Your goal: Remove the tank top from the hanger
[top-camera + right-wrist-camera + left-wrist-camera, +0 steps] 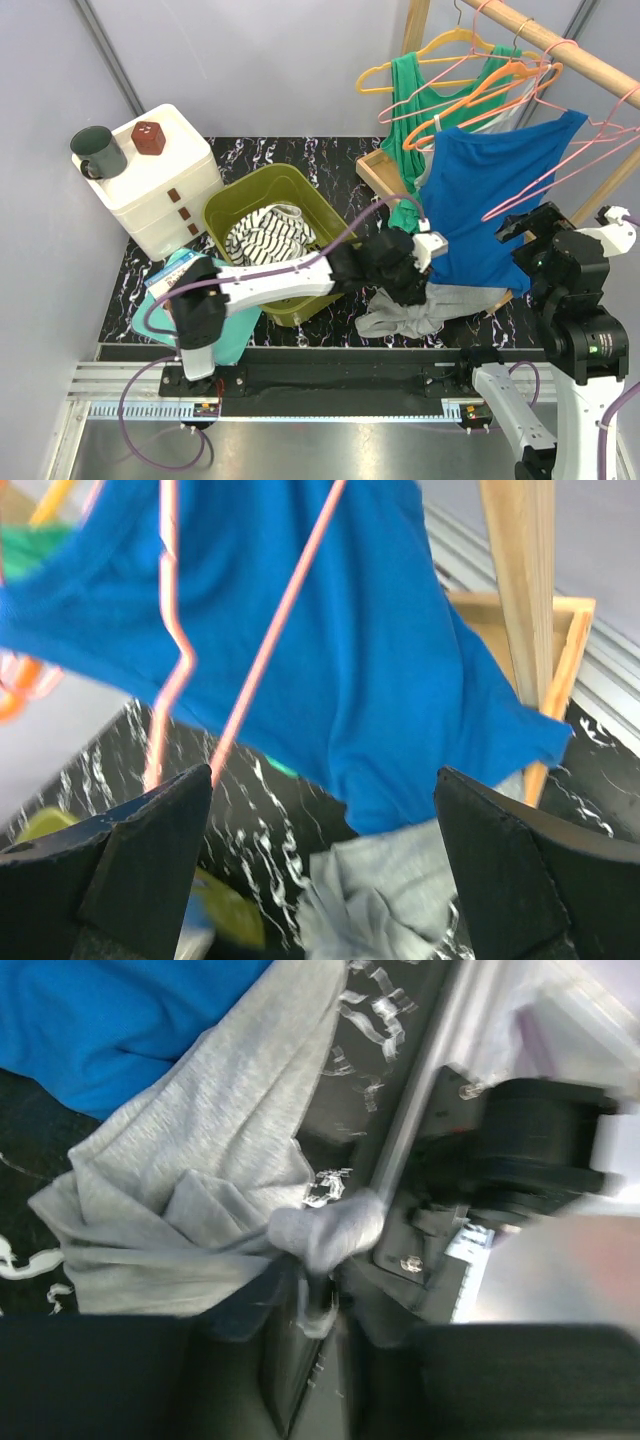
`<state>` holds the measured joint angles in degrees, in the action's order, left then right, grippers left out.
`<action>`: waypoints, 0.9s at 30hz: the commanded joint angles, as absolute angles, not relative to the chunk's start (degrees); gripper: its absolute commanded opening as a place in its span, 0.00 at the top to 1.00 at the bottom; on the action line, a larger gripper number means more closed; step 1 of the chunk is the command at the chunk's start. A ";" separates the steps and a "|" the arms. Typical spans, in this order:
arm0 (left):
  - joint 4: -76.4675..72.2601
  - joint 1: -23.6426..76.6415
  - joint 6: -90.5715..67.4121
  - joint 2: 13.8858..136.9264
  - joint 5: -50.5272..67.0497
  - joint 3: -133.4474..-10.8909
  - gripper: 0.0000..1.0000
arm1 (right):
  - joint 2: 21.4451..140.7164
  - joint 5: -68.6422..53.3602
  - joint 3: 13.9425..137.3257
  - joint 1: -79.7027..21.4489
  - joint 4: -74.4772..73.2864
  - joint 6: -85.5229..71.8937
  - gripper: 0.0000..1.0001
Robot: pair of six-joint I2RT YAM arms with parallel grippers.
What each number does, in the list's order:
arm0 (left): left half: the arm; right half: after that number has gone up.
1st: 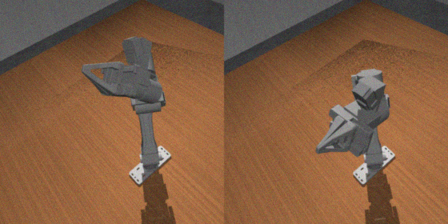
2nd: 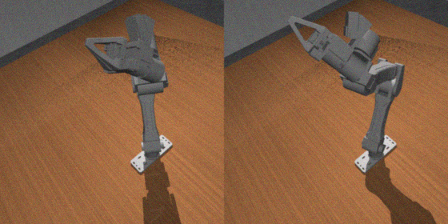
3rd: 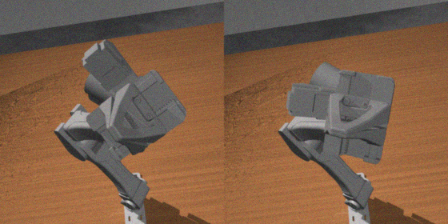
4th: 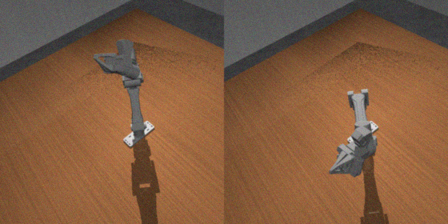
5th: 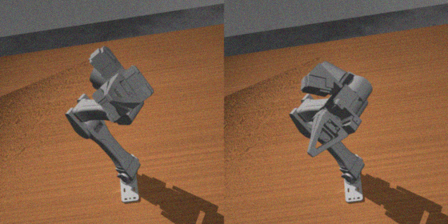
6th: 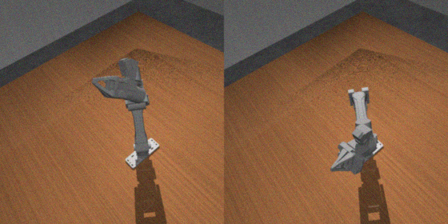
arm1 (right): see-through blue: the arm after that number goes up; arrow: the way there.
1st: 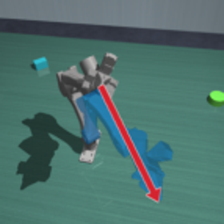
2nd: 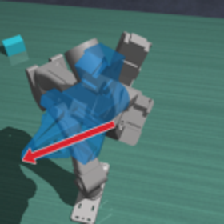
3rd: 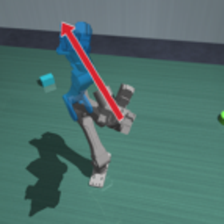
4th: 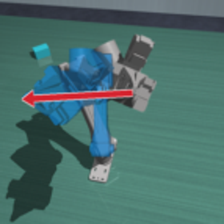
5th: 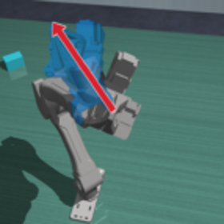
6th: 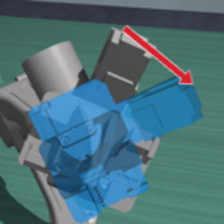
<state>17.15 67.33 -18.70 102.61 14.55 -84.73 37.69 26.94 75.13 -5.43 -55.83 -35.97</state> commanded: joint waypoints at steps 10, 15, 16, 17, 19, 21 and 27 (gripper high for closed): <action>15.12 76.02 -10.02 120.04 -17.91 -91.75 0.01 | 31.29 14.86 73.74 -5.19 -61.87 -31.46 0.00; 15.12 76.20 -9.23 124.45 -21.61 -95.44 0.01 | 29.63 11.60 72.42 -5.18 -62.49 -31.73 0.00; 14.94 76.20 -9.14 125.15 -23.36 -95.80 0.01 | 29.36 11.34 72.07 -5.19 -62.40 -31.90 0.00; 14.42 76.20 -8.10 126.72 -23.73 -96.24 0.01 | 29.09 10.73 71.90 -5.19 -62.40 -31.99 0.00; 14.50 76.11 -7.30 128.49 -24.43 -98.17 0.01 | 28.48 10.11 71.89 -5.19 -62.49 -31.99 0.00; 15.20 76.03 -7.12 131.20 -24.70 -100.01 0.01 | 28.13 9.67 72.16 -5.19 -62.75 -31.82 0.00; 16.26 74.80 -12.47 133.24 -16.01 -98.98 0.09 | 26.81 9.41 73.12 -5.19 -63.90 -31.38 0.00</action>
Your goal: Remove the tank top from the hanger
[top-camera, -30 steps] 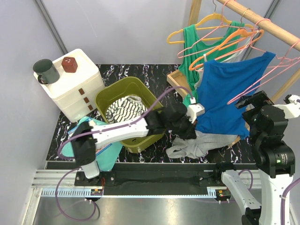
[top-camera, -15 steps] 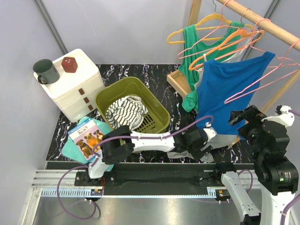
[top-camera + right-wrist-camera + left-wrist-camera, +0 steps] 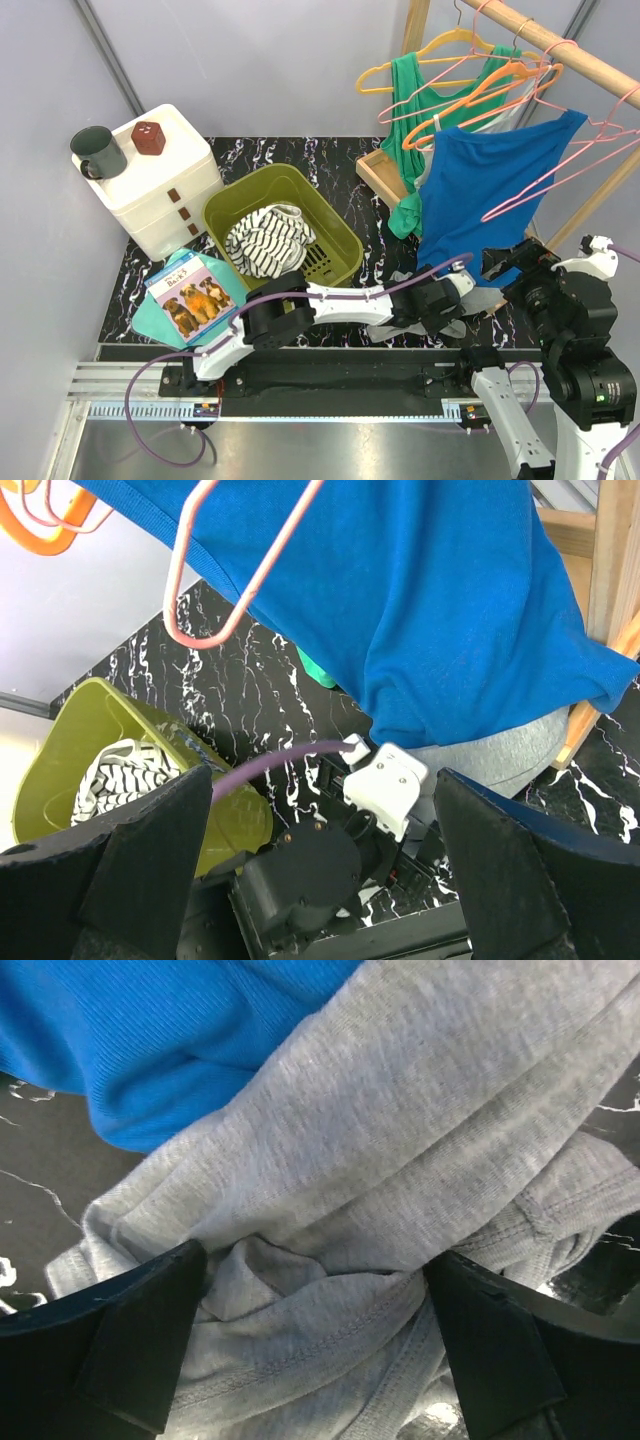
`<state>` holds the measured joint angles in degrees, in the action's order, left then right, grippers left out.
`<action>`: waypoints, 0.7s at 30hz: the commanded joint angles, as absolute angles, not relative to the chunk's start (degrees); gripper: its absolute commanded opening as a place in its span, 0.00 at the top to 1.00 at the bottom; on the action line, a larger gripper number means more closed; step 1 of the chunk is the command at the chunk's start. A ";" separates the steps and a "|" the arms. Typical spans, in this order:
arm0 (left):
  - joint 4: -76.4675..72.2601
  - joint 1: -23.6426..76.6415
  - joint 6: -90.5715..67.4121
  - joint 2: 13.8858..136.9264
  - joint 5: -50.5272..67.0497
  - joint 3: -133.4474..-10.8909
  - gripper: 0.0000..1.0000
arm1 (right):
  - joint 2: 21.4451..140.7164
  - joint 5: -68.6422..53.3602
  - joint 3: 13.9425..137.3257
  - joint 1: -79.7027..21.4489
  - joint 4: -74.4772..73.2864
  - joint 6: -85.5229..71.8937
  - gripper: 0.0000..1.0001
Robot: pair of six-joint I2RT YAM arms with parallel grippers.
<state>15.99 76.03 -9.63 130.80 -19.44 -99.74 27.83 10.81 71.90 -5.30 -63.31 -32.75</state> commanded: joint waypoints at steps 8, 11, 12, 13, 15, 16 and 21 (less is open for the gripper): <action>15.91 74.27 -14.24 130.79 -8.62 -94.22 0.77 | 25.49 8.53 73.39 -5.10 -64.07 -31.99 0.00; 16.00 74.27 -14.59 127.11 -7.91 -91.76 0.99 | 25.14 8.09 72.69 -5.19 -64.25 -32.08 0.00; 16.00 74.27 -14.59 125.78 -7.91 -90.37 1.00 | 25.05 7.91 72.60 -5.19 -64.16 -32.17 0.00; 15.91 74.27 -14.59 124.55 -7.91 -89.57 1.00 | 24.87 7.74 72.42 -5.19 -64.16 -32.43 0.00; 16.00 74.27 -14.33 119.90 -7.91 -87.73 1.00 | 24.35 7.38 72.42 -5.18 -64.07 -32.87 0.00; 15.91 74.27 -14.24 118.06 -8.00 -87.11 1.00 | 24.26 7.12 72.51 -5.19 -63.99 -33.13 0.00; 16.17 74.27 -14.59 105.86 -7.47 -84.12 1.00 | 23.56 7.12 73.04 -5.19 -63.72 -33.92 0.00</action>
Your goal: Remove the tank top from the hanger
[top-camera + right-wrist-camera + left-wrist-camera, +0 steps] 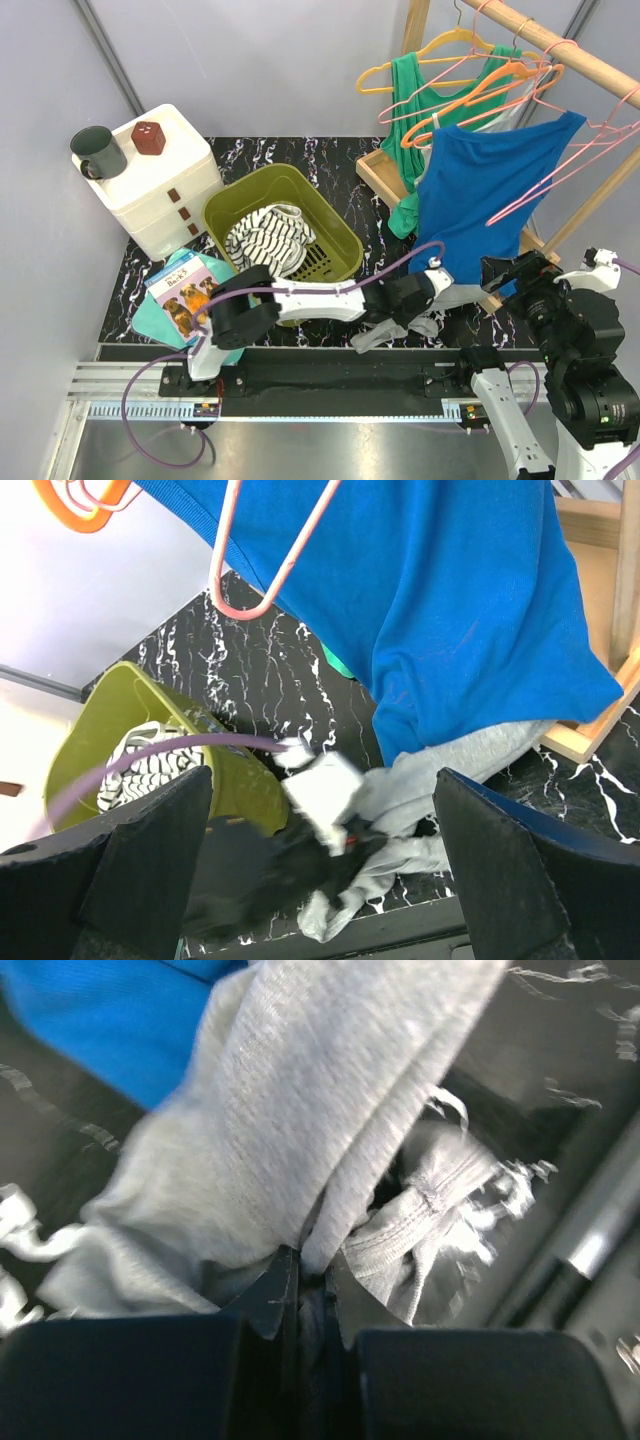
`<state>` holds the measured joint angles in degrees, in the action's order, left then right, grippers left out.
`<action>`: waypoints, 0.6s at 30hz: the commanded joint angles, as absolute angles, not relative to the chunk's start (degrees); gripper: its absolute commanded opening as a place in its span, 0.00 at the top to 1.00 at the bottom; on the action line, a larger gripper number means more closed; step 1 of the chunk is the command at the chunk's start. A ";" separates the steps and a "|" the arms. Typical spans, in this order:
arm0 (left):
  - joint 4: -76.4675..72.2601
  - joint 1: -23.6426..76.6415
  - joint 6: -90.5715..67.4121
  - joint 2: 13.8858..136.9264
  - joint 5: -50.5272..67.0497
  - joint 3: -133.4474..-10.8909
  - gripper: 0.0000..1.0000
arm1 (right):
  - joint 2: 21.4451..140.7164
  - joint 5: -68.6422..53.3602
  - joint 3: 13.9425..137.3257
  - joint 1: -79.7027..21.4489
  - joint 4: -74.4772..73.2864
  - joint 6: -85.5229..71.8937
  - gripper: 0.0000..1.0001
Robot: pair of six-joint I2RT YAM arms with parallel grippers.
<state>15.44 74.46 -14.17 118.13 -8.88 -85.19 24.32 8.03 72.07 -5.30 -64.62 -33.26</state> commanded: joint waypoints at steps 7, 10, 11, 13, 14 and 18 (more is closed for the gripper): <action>20.38 74.27 -15.20 92.75 -6.50 -83.15 1.00 | 22.68 8.79 72.51 -5.19 -62.40 -34.72 0.00; 22.85 74.09 -15.47 87.99 -8.43 -82.18 1.00 | 21.62 9.49 73.04 -5.19 -62.23 -35.07 0.00; 24.24 73.92 -15.56 84.76 -9.22 -81.57 1.00 | 21.10 9.49 73.12 -5.19 -62.05 -35.16 0.00; 25.74 72.61 -16.34 81.58 -10.63 -81.04 1.00 | 20.92 9.32 72.86 -5.19 -61.96 -35.16 0.00; 27.32 71.90 -16.70 78.17 -10.72 -80.60 1.00 | 20.83 9.14 72.77 -5.19 -61.88 -35.16 0.00; 30.40 66.11 -17.93 69.80 -10.11 -80.42 1.00 | 20.66 7.21 71.81 -5.19 -61.26 -35.42 0.00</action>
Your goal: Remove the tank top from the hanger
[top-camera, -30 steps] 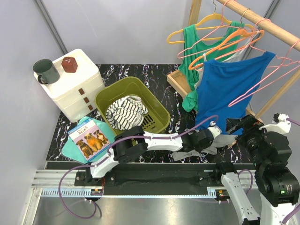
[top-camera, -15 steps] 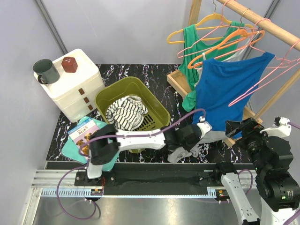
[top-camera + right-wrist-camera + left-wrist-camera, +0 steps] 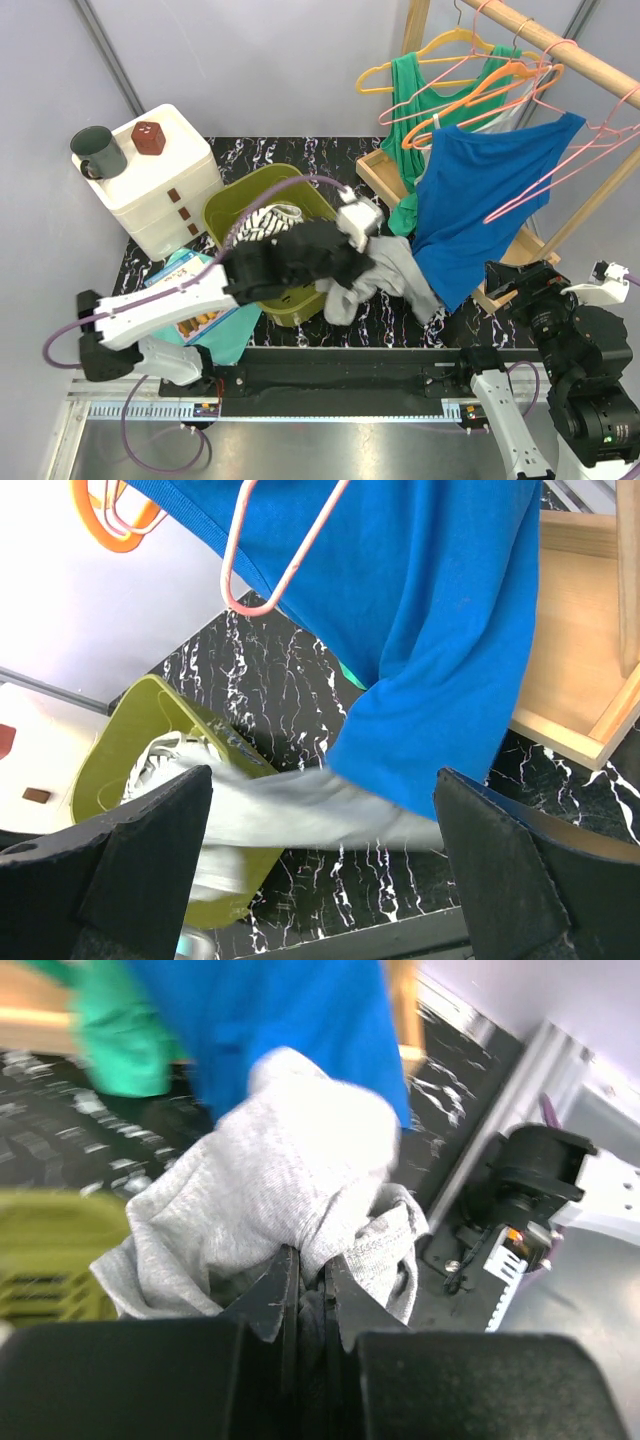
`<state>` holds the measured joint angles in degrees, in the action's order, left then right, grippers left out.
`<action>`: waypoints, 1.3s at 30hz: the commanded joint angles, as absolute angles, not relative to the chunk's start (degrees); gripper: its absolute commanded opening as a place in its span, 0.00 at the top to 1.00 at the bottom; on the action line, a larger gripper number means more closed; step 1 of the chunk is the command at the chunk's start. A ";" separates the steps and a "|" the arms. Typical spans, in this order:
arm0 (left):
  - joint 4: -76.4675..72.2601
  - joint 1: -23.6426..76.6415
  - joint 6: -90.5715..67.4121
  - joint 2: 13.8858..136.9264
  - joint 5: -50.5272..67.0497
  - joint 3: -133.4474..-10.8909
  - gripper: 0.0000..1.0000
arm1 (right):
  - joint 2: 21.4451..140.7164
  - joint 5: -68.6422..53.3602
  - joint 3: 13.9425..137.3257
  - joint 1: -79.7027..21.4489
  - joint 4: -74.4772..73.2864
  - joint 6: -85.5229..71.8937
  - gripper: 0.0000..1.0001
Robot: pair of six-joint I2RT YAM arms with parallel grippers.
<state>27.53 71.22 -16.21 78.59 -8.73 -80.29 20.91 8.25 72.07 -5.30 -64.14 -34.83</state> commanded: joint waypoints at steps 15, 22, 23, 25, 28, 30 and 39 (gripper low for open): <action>44.81 45.97 -10.64 60.37 -13.53 -95.61 1.00 | 19.25 2.29 67.85 -5.19 -59.24 -35.95 0.01; 46.23 40.88 -7.74 61.78 -18.80 -101.25 1.00 | 19.34 1.85 67.59 -5.19 -59.15 -35.68 0.00; 46.32 39.48 -7.39 62.22 -19.33 -101.08 1.00 | 19.34 1.76 67.41 -5.19 -58.98 -35.68 0.00; 46.06 37.63 -7.29 63.80 -18.64 -100.11 1.00 | 19.51 1.41 67.24 -5.19 -58.80 -35.68 0.00; 45.09 33.76 -8.26 65.39 -14.42 -96.96 1.00 | 19.77 0.70 66.97 -5.18 -58.45 -35.68 0.00; 42.65 32.17 -9.84 66.27 -13.01 -91.88 1.00 | 20.04 0.18 67.24 -5.18 -58.36 -35.77 0.00; 33.22 30.06 -15.73 77.84 -3.17 -77.08 1.00 | 20.30 -2.46 70.40 -5.19 -58.53 -36.12 0.00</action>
